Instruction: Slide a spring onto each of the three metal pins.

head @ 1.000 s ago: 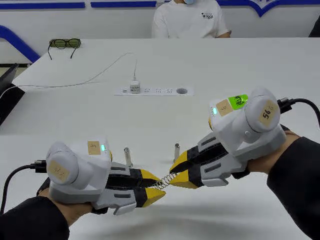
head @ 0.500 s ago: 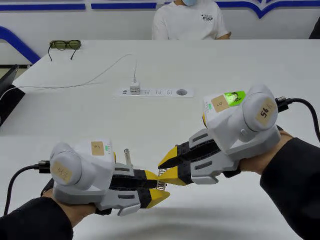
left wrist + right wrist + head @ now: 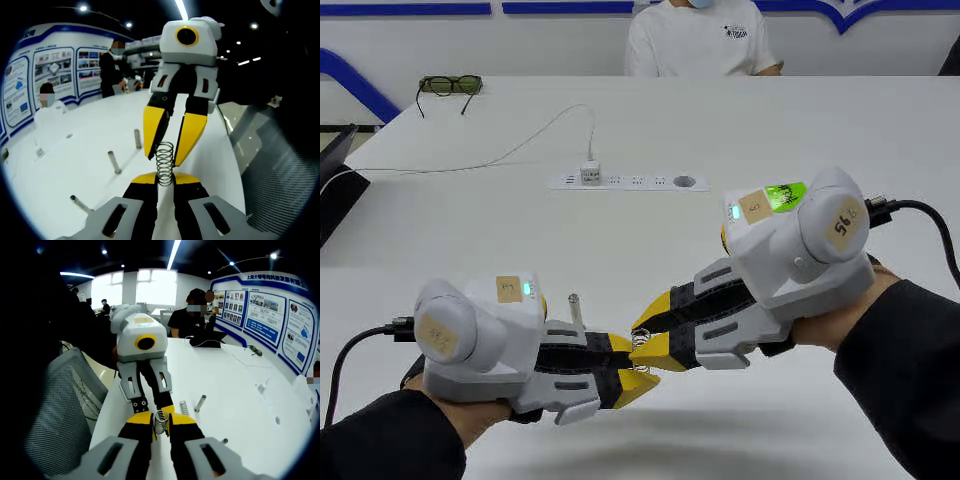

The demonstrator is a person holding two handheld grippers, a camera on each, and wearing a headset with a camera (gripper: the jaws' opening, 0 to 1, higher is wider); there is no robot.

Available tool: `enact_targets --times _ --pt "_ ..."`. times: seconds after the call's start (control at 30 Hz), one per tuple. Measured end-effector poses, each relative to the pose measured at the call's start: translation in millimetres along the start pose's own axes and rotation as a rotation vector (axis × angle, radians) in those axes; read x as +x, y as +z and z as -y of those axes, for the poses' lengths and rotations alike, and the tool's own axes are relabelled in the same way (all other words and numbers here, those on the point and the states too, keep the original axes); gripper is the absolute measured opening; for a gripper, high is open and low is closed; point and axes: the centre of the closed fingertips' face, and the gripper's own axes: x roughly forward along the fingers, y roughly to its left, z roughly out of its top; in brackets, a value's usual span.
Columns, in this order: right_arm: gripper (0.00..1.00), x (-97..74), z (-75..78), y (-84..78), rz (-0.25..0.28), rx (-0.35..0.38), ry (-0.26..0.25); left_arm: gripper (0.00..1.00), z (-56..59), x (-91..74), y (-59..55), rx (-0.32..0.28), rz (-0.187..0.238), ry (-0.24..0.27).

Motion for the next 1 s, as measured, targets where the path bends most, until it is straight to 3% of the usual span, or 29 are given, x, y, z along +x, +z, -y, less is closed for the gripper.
enact_targets --times 0.4,1.0 --pt "0.12 0.1 3.2 -0.1 0.025 0.021 -0.012 0.12 -3.1 0.7 1.7 0.005 0.006 0.013" --pt "0.12 -10.3 21.5 -4.7 0.019 0.04 -0.07 0.28 -14.5 -13.0 -5.3 -0.045 0.01 0.067"
